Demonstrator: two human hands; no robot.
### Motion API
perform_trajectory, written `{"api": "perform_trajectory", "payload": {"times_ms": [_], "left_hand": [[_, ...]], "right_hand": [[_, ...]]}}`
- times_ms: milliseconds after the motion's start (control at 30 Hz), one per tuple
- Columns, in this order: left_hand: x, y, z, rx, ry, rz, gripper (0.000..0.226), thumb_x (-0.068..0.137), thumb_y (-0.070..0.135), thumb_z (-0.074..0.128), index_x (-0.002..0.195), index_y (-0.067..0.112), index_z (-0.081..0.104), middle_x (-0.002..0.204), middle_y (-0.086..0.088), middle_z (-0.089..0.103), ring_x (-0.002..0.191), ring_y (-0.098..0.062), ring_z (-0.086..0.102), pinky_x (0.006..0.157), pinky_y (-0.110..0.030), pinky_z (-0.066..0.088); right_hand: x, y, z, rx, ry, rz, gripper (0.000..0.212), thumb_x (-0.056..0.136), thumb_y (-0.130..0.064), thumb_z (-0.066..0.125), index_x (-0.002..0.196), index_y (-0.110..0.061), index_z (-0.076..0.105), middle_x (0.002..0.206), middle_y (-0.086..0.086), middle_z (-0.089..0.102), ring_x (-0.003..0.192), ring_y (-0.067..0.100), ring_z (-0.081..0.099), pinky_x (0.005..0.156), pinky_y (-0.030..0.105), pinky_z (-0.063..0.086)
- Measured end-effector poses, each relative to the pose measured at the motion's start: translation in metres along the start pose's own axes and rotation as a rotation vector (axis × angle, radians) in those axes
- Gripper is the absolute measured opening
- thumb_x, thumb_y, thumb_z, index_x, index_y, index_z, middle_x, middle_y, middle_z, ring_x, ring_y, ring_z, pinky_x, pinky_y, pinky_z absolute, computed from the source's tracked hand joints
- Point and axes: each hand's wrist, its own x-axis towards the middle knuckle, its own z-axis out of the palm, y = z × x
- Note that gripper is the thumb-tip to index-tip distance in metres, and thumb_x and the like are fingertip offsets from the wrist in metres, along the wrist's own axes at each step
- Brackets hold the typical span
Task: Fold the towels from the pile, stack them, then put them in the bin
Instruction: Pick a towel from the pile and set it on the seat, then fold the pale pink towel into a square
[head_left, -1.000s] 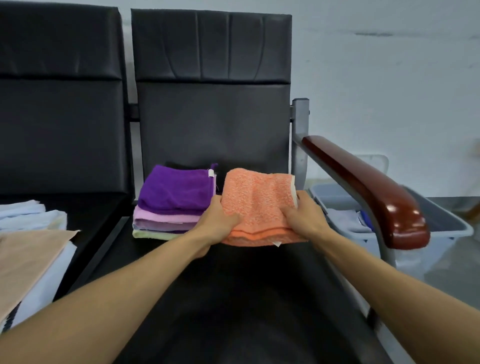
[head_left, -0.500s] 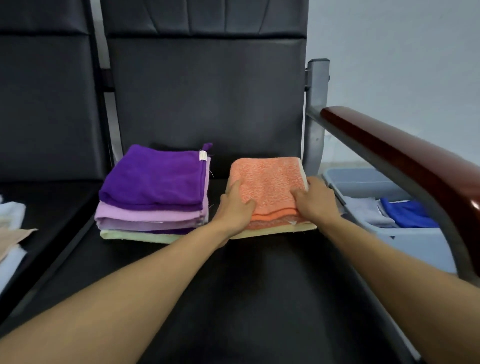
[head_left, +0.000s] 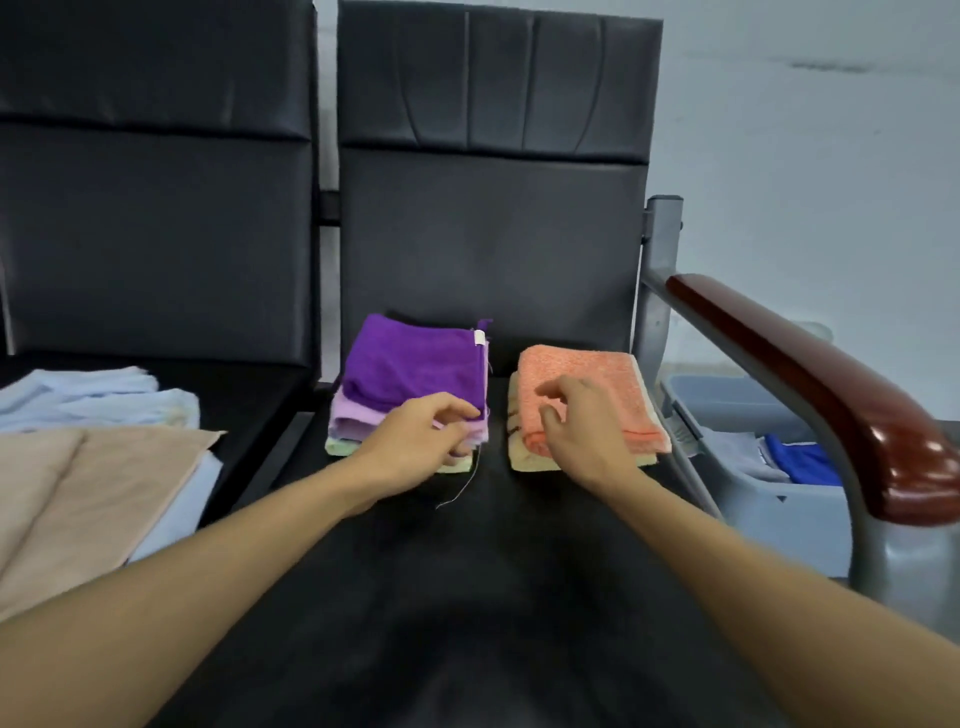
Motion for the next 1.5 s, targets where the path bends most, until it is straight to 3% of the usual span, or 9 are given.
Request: {"api": "perform_trajectory", "payload": {"times_ms": [133, 367, 533, 667, 900, 1033, 1200, 1333, 1500], "left_hand": [[-0.05, -0.027, -0.084, 0.137, 0.154, -0.01, 0.022, 0.093, 0.01, 0.056, 0.092, 0.027, 0.069, 0.088, -0.001, 0.071, 0.082, -0.014, 0.068, 0.077, -0.031, 0.054], [-0.126, -0.09, -0.192, 0.354, 0.525, -0.201, 0.028, 0.092, 0.006, 0.048, 0.102, 0.023, 0.068, 0.1, 0.005, 0.065, 0.091, -0.009, 0.055, 0.074, -0.016, 0.037], [-0.16, -0.119, -0.225, 0.425, 0.381, -0.403, 0.026, 0.097, 0.015, 0.047, 0.118, 0.018, 0.063, 0.116, -0.001, 0.059, 0.092, -0.012, 0.054, 0.075, -0.022, 0.038], [-0.176, -0.129, -0.231, 0.429, 0.169, -0.47, 0.018, 0.096, 0.026, 0.055, 0.11, 0.018, 0.062, 0.095, 0.004, 0.066, 0.07, -0.008, 0.064, 0.055, -0.011, 0.043], [-0.175, -0.134, -0.235, 0.464, 0.133, -0.483, 0.032, 0.088, 0.009, 0.047, 0.112, 0.022, 0.064, 0.118, 0.001, 0.061, 0.099, -0.014, 0.06, 0.078, -0.023, 0.048], [-0.172, -0.121, -0.234, 0.361, 0.484, -0.365, 0.035, 0.092, 0.006, 0.041, 0.113, 0.021, 0.065, 0.117, 0.005, 0.061, 0.098, -0.011, 0.056, 0.075, -0.023, 0.043], [-0.161, -0.094, -0.226, 0.039, 0.832, -0.117, 0.025, 0.098, 0.013, 0.043, 0.111, 0.021, 0.063, 0.105, 0.01, 0.063, 0.096, -0.007, 0.059, 0.077, -0.02, 0.045], [-0.148, -0.062, -0.21, -0.1, 0.88, -0.009, 0.023, 0.097, 0.016, 0.044, 0.109, 0.025, 0.061, 0.105, 0.01, 0.064, 0.099, -0.015, 0.062, 0.088, -0.033, 0.05], [-0.133, -0.019, -0.178, -0.317, 0.716, 0.109, 0.02, 0.097, 0.014, 0.049, 0.111, 0.025, 0.057, 0.093, 0.0, 0.064, 0.063, -0.017, 0.062, 0.06, -0.035, 0.05]], "right_hand": [[-0.015, -0.075, 0.023, 0.085, -0.166, -0.145, 0.021, 0.094, -0.008, 0.052, 0.108, -0.011, 0.068, 0.108, 0.004, 0.066, 0.09, 0.01, 0.053, 0.078, 0.018, 0.038], [-0.033, -0.193, 0.081, 0.166, -0.401, -0.214, 0.02, 0.093, -0.017, 0.057, 0.11, -0.012, 0.067, 0.108, 0.003, 0.07, 0.102, 0.017, 0.063, 0.087, 0.023, 0.046], [-0.053, -0.246, 0.129, 0.152, -0.56, -0.157, 0.027, 0.095, -0.024, 0.055, 0.102, -0.004, 0.069, 0.102, 0.01, 0.072, 0.095, 0.023, 0.065, 0.08, 0.029, 0.048], [-0.062, -0.259, 0.165, 0.273, -0.61, 0.052, 0.037, 0.093, -0.028, 0.058, 0.089, 0.007, 0.071, 0.085, 0.017, 0.073, 0.079, 0.028, 0.07, 0.08, 0.041, 0.057], [-0.067, -0.286, 0.194, 0.318, -0.594, 0.258, 0.025, 0.083, -0.026, 0.069, 0.069, -0.015, 0.052, 0.074, 0.003, 0.056, 0.063, 0.016, 0.052, 0.05, 0.023, 0.037], [-0.063, -0.302, 0.194, 0.626, -0.535, 0.227, 0.031, 0.087, -0.008, 0.049, 0.059, -0.015, 0.037, 0.067, 0.0, 0.041, 0.063, 0.019, 0.042, 0.052, 0.032, 0.037], [-0.054, -0.319, 0.153, 0.971, -0.406, 0.207, 0.023, 0.099, -0.018, 0.044, 0.101, 0.004, 0.053, 0.085, 0.006, 0.051, 0.076, 0.018, 0.046, 0.064, 0.035, 0.042], [-0.045, -0.31, 0.105, 1.036, -0.312, 0.114, 0.013, 0.099, -0.019, 0.052, 0.105, -0.013, 0.062, 0.084, -0.005, 0.066, 0.072, 0.007, 0.062, 0.06, 0.02, 0.052], [-0.036, -0.265, 0.036, 1.014, -0.463, -0.009, 0.02, 0.096, -0.014, 0.059, 0.111, -0.011, 0.07, 0.101, 0.007, 0.073, 0.087, 0.013, 0.069, 0.074, 0.026, 0.056]]}}
